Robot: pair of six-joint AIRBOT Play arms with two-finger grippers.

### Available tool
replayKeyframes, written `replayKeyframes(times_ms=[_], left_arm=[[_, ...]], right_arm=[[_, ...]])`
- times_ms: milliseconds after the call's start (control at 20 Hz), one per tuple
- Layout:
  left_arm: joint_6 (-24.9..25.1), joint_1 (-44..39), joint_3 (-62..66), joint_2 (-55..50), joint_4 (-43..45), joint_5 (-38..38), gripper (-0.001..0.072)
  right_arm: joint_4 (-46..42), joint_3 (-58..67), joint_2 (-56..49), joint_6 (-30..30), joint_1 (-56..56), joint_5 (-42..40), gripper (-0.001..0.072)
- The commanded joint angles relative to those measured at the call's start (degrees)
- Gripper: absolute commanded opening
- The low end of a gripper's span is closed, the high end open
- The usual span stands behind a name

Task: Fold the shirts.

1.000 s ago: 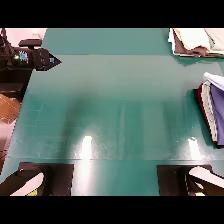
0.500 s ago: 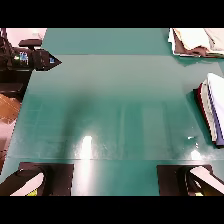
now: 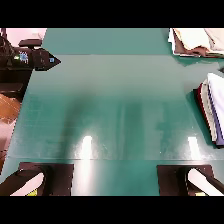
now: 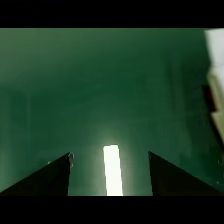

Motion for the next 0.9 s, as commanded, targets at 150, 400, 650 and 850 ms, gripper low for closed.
replayKeyframes(times_ms=[150, 400, 650, 850], left_arm=[[-0.02, 0.00, -0.02, -0.02, 0.59, 1.84, 0.0024], [-0.02, 0.00, -0.02, -0.02, 0.57, 2.93, 0.0024], [-0.02, 0.00, -0.02, -0.02, 0.57, 2.93, 0.0023], [-0.02, 0.00, -0.02, -0.02, 0.57, 2.93, 0.0024]], right_arm=[[-0.42, 0.35, -2.60, 0.00, 25.49, -8.63, 0.0015], [-0.37, 0.33, -4.79, 0.00, 30.97, -8.61, 0.0015], [-0.33, 0.33, -5.31, 0.02, 30.88, -8.24, 0.0015], [-0.33, 0.33, -5.31, 0.02, 30.88, -8.24, 0.0015]])
